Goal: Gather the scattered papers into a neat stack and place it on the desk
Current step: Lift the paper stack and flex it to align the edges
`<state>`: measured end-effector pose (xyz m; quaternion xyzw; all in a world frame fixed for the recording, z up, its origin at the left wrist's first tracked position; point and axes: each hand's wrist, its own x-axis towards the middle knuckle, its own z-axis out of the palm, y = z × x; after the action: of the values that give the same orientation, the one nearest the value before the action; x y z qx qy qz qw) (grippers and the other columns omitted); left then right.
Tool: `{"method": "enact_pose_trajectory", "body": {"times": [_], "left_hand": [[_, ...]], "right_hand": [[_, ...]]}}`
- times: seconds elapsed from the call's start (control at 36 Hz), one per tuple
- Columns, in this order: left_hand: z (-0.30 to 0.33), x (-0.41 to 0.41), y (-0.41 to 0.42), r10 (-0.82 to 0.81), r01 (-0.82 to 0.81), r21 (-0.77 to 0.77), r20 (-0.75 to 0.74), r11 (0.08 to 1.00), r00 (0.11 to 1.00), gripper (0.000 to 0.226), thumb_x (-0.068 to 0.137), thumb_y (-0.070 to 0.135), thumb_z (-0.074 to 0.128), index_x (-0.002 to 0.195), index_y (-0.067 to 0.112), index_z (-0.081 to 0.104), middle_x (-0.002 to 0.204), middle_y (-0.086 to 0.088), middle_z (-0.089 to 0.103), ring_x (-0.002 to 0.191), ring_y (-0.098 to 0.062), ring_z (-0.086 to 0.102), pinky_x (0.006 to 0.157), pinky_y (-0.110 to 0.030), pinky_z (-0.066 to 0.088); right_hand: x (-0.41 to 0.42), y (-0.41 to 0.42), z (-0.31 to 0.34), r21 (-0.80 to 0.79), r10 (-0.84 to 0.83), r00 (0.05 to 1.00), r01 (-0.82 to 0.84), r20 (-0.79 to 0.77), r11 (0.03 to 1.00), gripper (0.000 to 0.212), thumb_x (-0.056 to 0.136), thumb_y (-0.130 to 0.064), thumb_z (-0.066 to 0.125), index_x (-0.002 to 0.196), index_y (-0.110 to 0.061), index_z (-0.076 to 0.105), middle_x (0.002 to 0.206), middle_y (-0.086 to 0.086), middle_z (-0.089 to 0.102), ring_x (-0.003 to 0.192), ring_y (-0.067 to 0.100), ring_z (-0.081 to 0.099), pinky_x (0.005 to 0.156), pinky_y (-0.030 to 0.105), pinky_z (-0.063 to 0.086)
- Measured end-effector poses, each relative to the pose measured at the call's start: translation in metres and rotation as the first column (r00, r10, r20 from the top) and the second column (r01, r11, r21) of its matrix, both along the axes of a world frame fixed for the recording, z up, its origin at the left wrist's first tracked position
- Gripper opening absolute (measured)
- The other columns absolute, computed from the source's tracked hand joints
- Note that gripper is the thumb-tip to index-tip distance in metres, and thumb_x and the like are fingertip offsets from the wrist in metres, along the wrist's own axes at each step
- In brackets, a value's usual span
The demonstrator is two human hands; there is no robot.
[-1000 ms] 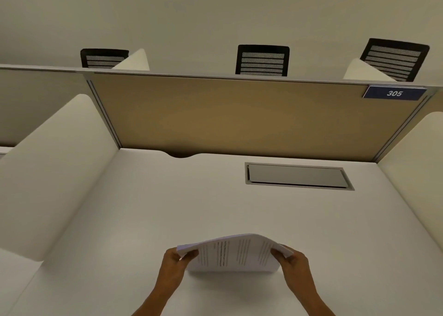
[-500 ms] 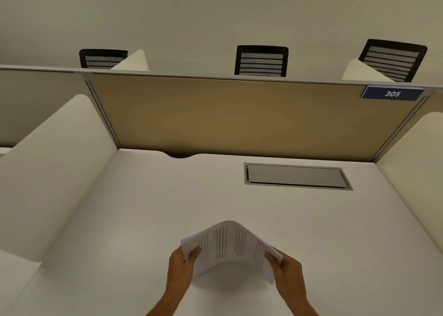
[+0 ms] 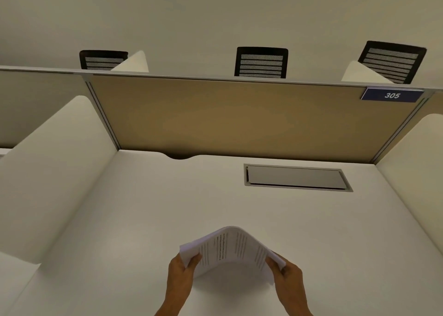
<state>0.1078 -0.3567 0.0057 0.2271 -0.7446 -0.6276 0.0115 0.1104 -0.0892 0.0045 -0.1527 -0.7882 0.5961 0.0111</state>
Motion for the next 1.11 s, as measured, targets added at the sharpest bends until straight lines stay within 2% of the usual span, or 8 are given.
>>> {"method": "enact_pose_trajectory", "body": {"times": [0.08,0.19,0.28,0.39,0.53,0.78,1.0,1.11], "left_hand": [[-0.002,0.001,0.001,0.001,-0.001,-0.012,-0.004,1.000,1.000,0.023,0.090,0.008,0.067,0.113,0.007,0.069,0.099,-0.012,0.074,0.092,-0.026,0.068,0.074,-0.026,0.053],[-0.004,0.004,0.003,0.016,-0.016,-0.023,0.005,1.000,1.000,0.023,0.090,0.006,0.067,0.113,0.006,0.069,0.095,-0.010,0.073,0.087,-0.023,0.067,0.069,-0.021,0.051],[-0.005,0.004,0.002,0.023,-0.022,-0.043,0.022,0.999,1.000,0.024,0.089,0.008,0.068,0.113,0.005,0.069,0.092,-0.008,0.073,0.083,-0.021,0.067,0.066,-0.017,0.051],[-0.004,0.003,0.001,0.026,-0.025,-0.054,0.021,0.998,0.999,0.023,0.089,0.009,0.068,0.112,0.006,0.070,0.089,-0.006,0.072,0.081,-0.020,0.067,0.065,-0.016,0.052],[-0.005,0.002,0.000,0.056,-0.055,-0.065,0.012,0.996,0.998,0.017,0.088,0.010,0.070,0.105,0.009,0.072,0.080,0.001,0.073,0.074,-0.014,0.068,0.060,-0.016,0.052],[-0.020,0.005,0.009,0.082,-0.079,-0.074,0.031,0.994,0.996,0.026,0.090,0.011,0.068,0.115,0.004,0.068,0.090,-0.011,0.071,0.083,-0.029,0.067,0.074,-0.032,0.054],[-0.018,0.005,0.008,0.041,-0.041,-0.116,-0.002,0.992,0.999,0.025,0.093,0.010,0.064,0.117,0.008,0.069,0.091,-0.003,0.072,0.087,-0.023,0.069,0.073,-0.024,0.054],[-0.019,0.007,0.008,0.031,-0.030,-0.103,0.005,0.994,1.000,0.024,0.093,0.011,0.064,0.116,0.011,0.068,0.090,-0.001,0.073,0.085,-0.020,0.069,0.071,-0.022,0.053]], "right_hand": [[0.000,0.000,-0.004,0.001,-0.014,1.000,0.014,0.027,1.000,0.029,0.092,-0.010,0.068,0.096,-0.038,0.075,0.085,-0.027,0.077,0.082,-0.008,0.071,0.068,0.008,0.054],[0.001,0.002,-0.012,0.039,-0.016,0.997,0.013,0.071,0.999,0.017,0.092,-0.013,0.069,0.091,-0.028,0.075,0.064,-0.026,0.072,0.060,-0.012,0.064,0.057,0.007,0.050],[-0.002,0.003,-0.015,0.071,-0.021,0.996,0.015,0.085,0.997,0.008,0.093,-0.017,0.069,0.093,-0.018,0.077,0.055,-0.015,0.069,0.051,-0.002,0.059,0.050,0.012,0.046],[-0.006,0.006,-0.015,0.106,-0.012,0.997,0.004,0.082,0.994,0.014,0.094,-0.018,0.068,0.100,-0.009,0.077,0.063,-0.008,0.068,0.055,0.004,0.058,0.049,0.013,0.046],[-0.007,0.007,-0.012,0.096,-0.017,0.998,0.011,0.061,0.995,0.012,0.094,-0.016,0.067,0.097,-0.017,0.078,0.062,-0.013,0.073,0.065,0.013,0.066,0.054,0.014,0.050],[-0.004,0.003,-0.018,0.128,-0.012,0.991,-0.005,0.133,0.992,0.025,0.094,-0.019,0.066,0.115,-0.006,0.074,0.080,-0.009,0.074,0.077,0.006,0.070,0.054,0.011,0.053],[-0.010,0.006,-0.018,0.192,-0.029,0.987,-0.002,0.159,0.981,0.025,0.094,-0.021,0.066,0.105,-0.001,0.075,0.073,0.001,0.071,0.063,0.011,0.066,0.047,0.011,0.046],[-0.009,0.007,-0.022,0.172,-0.027,0.990,0.003,0.139,0.985,0.023,0.094,-0.022,0.066,0.106,-0.006,0.076,0.076,0.003,0.074,0.071,0.022,0.071,0.054,0.021,0.052]]}}
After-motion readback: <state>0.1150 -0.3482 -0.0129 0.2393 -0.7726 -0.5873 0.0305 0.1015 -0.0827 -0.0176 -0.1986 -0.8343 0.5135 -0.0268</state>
